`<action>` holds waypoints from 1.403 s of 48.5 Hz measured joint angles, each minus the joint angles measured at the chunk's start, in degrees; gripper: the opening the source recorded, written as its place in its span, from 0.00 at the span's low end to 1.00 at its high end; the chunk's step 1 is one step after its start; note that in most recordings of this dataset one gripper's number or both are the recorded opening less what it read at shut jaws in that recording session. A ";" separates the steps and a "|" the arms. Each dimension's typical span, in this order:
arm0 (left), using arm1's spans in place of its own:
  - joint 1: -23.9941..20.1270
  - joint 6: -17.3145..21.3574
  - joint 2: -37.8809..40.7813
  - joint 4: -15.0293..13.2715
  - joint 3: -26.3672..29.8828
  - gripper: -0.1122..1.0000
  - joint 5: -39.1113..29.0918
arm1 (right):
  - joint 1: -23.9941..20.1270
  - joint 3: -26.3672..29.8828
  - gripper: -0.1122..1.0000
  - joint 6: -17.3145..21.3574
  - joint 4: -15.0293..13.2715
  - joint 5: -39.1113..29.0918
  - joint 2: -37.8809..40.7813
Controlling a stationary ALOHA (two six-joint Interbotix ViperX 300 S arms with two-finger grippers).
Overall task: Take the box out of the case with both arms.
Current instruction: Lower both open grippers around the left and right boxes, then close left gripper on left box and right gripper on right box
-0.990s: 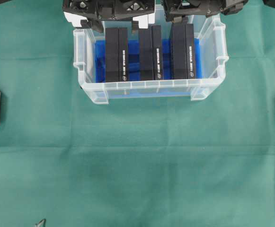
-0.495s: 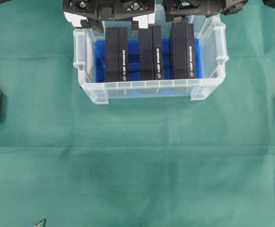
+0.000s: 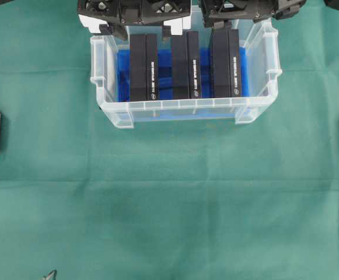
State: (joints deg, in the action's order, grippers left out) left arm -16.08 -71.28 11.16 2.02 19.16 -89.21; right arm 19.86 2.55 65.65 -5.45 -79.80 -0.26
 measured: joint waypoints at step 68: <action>-0.09 -1.76 -1.67 0.62 -19.16 0.85 18.81 | -1.76 -12.22 0.95 3.96 0.35 13.27 2.29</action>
State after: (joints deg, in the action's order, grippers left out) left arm -16.17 -73.04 9.49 2.64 0.00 -70.40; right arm 18.11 -9.67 69.61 -5.10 -66.53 2.02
